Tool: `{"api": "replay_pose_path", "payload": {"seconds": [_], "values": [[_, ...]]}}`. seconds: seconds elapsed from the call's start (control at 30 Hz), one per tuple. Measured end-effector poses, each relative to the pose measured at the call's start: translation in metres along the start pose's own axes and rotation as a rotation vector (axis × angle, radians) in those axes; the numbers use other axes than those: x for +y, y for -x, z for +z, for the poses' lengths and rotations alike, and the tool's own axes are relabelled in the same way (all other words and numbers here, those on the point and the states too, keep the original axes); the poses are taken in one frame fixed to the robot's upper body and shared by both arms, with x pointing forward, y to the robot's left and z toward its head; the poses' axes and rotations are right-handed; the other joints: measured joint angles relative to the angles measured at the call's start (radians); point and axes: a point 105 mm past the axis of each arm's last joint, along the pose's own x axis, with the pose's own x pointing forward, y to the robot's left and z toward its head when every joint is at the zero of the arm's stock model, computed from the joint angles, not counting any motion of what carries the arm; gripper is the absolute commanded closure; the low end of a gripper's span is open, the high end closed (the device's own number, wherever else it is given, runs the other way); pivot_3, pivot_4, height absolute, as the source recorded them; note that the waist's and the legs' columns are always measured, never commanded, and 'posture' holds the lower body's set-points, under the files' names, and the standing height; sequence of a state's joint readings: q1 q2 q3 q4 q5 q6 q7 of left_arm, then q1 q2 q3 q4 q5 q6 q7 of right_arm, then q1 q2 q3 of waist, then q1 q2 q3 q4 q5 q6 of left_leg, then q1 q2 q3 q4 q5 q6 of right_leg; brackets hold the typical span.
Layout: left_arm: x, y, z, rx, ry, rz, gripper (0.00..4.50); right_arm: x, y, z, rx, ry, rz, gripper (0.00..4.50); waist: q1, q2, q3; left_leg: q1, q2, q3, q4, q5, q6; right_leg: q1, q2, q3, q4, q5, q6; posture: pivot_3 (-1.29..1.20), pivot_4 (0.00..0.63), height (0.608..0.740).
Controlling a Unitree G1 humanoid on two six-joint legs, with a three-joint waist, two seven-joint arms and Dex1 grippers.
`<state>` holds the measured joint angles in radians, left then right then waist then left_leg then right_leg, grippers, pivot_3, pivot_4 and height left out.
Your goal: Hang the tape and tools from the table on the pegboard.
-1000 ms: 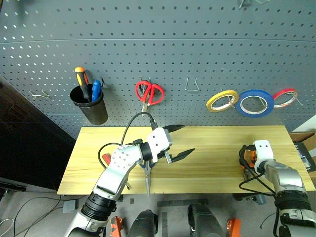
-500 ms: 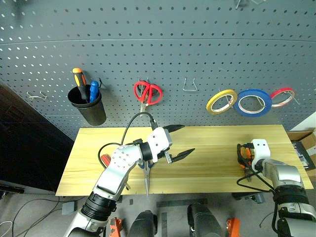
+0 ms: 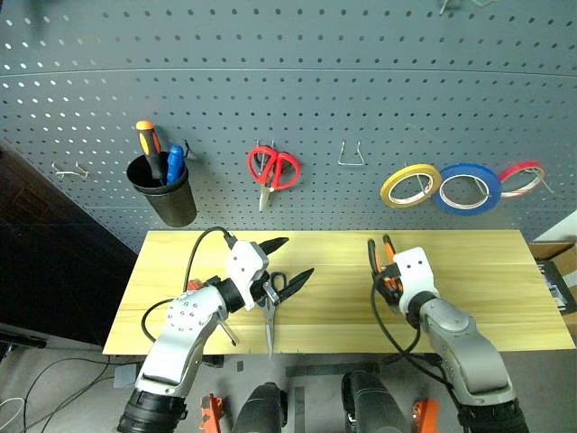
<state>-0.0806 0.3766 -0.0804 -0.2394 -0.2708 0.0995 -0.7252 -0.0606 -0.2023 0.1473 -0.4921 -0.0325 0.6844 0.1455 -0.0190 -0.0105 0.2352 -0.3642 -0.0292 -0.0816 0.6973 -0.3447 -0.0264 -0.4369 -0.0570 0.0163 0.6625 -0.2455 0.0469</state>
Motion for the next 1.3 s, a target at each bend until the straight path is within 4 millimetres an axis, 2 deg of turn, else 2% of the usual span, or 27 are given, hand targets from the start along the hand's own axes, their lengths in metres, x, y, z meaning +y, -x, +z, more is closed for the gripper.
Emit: {"api": "replay_pose_path", "payload": {"seconds": [0.13,0.27,0.33,0.4,0.5,0.63,0.77,0.87,1.0,1.13,1.27,1.3], "values": [[-0.002,0.007,0.006,-0.045,0.069,0.009,0.17,0.017,0.005,0.052,-0.216,0.059,-0.023,1.7,-0.005,0.0,0.0,0.0,0.0,0.001,0.0,0.0,0.0,-0.001,0.0,0.001,0.0,0.0,0.0,0.01,0.224,0.74],[-0.003,0.01,0.009,-0.066,0.115,0.008,0.17,0.021,0.007,0.107,-0.441,0.135,-0.056,1.7,-0.012,0.0,0.0,0.0,0.0,0.001,0.0,0.0,0.0,-0.002,0.002,0.0,0.001,0.0,0.0,0.01,0.222,0.74],[-0.002,0.01,0.011,-0.072,0.109,0.011,0.17,0.024,0.008,0.143,-0.579,0.181,-0.069,1.7,-0.014,0.0,0.0,0.0,0.0,0.001,-0.001,0.0,0.0,-0.002,0.002,0.0,0.001,0.0,-0.001,0.01,0.218,0.74],[-0.002,0.009,0.011,-0.073,0.107,0.011,0.17,0.029,0.009,0.167,-0.669,0.181,-0.063,1.7,-0.014,0.0,0.0,0.0,0.001,0.001,-0.001,0.0,0.0,-0.002,0.002,0.0,0.001,0.0,-0.001,0.02,0.217,0.74],[-0.002,0.004,0.017,-0.092,0.095,0.002,0.17,0.035,-0.003,0.192,-0.73,0.174,-0.046,1.7,-0.013,0.0,0.0,0.0,0.0,0.002,-0.001,0.0,0.0,-0.002,0.002,0.0,0.0,0.0,-0.001,0.03,0.212,0.74],[-0.003,0.0,0.02,-0.106,0.092,-0.003,0.17,0.035,-0.02,0.212,-0.771,0.167,-0.044,1.7,-0.011,0.0,0.0,-0.001,0.0,0.002,-0.001,0.0,0.0,-0.003,0.002,0.0,0.0,0.0,-0.001,0.04,0.207,0.74],[-0.001,-0.004,0.024,-0.117,0.087,0.005,0.17,0.024,-0.036,0.224,-0.812,0.184,-0.069,1.7,-0.011,0.0,0.0,-0.001,0.0,0.003,-0.002,0.0,0.0,-0.004,0.002,0.0,0.0,0.0,-0.001,0.05,0.201,0.74],[-0.001,-0.009,0.028,-0.126,0.084,0.006,0.17,0.016,-0.046,0.221,-0.824,0.216,-0.085,1.7,-0.011,-0.001,0.0,-0.001,0.0,0.003,-0.002,0.0,0.0,-0.004,0.002,0.0,0.0,0.0,-0.001,0.05,0.201,0.74],[0.0,-0.011,0.03,-0.133,0.079,0.008,0.17,0.005,-0.056,0.209,-0.803,0.232,-0.107,1.7,-0.011,-0.001,0.0,-0.001,0.0,0.004,-0.002,0.0,0.0,-0.004,0.002,0.0,0.001,0.0,-0.001,0.07,0.197,0.74],[0.001,-0.012,0.033,-0.139,0.072,0.006,0.17,0.004,-0.056,0.2,-0.814,0.216,-0.115,1.71,-0.011,-0.001,-0.001,-0.001,0.0,0.004,-0.002,0.0,0.0,-0.004,0.002,0.001,0.001,0.0,-0.001,0.06,0.196,0.74],[0.001,-0.013,0.033,-0.138,0.067,0.006,0.17,0.003,-0.067,0.163,-0.687,0.143,-0.134,1.71,-0.01,-0.001,-0.001,-0.001,0.0,0.004,-0.002,0.0,0.0,-0.004,0.002,0.001,0.001,0.0,-0.001,0.06,0.196,0.74],[0.002,-0.013,0.032,-0.135,0.068,0.008,0.17,0.003,-0.067,0.159,-0.673,0.124,-0.134,1.71,-0.01,-0.001,-0.001,-0.001,0.0,0.004,-0.002,0.0,0.0,-0.005,0.002,0.001,0.002,0.0,-0.001,0.05,0.195,0.74]]}}
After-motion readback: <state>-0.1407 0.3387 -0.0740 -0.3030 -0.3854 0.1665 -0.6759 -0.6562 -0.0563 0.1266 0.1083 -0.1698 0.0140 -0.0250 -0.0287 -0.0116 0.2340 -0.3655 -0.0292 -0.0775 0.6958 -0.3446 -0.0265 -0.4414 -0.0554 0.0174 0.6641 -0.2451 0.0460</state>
